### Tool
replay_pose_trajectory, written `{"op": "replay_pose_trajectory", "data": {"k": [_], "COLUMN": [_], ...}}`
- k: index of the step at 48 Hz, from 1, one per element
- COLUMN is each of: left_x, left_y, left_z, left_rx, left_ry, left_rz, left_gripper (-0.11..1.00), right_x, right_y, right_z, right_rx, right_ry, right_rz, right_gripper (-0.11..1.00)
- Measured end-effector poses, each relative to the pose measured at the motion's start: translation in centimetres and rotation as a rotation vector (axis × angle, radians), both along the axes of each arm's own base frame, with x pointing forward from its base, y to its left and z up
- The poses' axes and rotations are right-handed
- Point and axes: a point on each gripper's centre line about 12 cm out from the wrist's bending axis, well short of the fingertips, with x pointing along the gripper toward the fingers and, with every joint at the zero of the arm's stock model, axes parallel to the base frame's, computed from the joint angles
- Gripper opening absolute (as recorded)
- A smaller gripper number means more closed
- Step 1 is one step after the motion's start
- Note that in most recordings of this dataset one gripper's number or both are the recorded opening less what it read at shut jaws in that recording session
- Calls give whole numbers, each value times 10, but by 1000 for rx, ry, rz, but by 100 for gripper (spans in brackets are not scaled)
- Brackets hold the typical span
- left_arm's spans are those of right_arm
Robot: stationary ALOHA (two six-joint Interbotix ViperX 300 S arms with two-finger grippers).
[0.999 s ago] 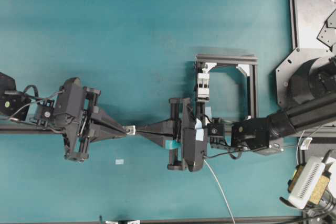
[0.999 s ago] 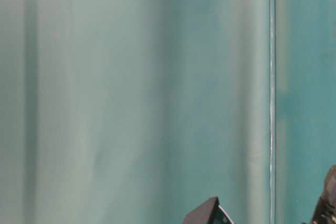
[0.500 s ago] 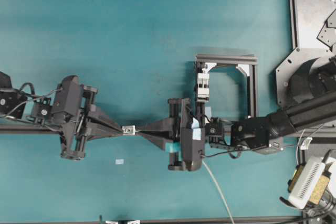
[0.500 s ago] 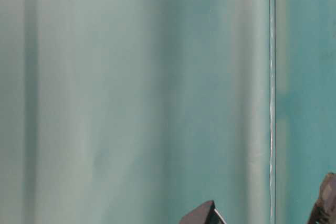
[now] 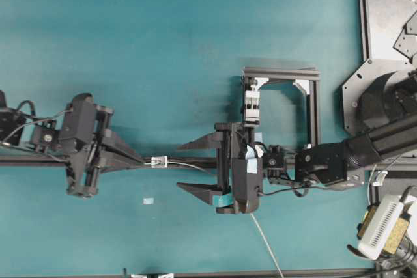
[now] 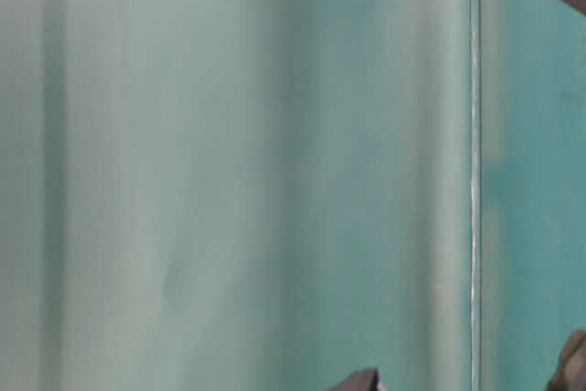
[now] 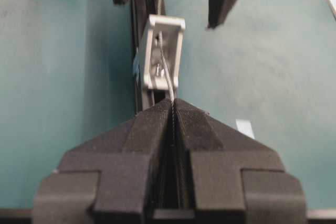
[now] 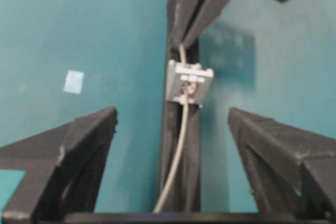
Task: Insert the wire into the hole on the right side and pull it with the left arm.
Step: 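Open the right gripper and pull the wire leftward with the left gripper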
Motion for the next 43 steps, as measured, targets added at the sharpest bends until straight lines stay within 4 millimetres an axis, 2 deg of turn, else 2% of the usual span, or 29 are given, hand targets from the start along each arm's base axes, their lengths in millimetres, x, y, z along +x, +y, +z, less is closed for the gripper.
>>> {"op": "replay_pose_trajectory", "data": {"k": [9,29,43], "left_x": [-23,-63,-89], "left_y": [6,17,24], "left_z": [11,13,27], "left_rx": [3,22,23], "left_ry": [6,86,78], "left_rz": [-1,-4,-6], "left_gripper": [-10,-10,-10], "right_x": [0,-1,-2], "right_y": [1,1,0], "right_z": [0,-2,-3], "right_rx": [-1,4,6], "right_ry": [4,16,24], "right_rz": [3,5,5], "right_gripper": [92,92,92]}}
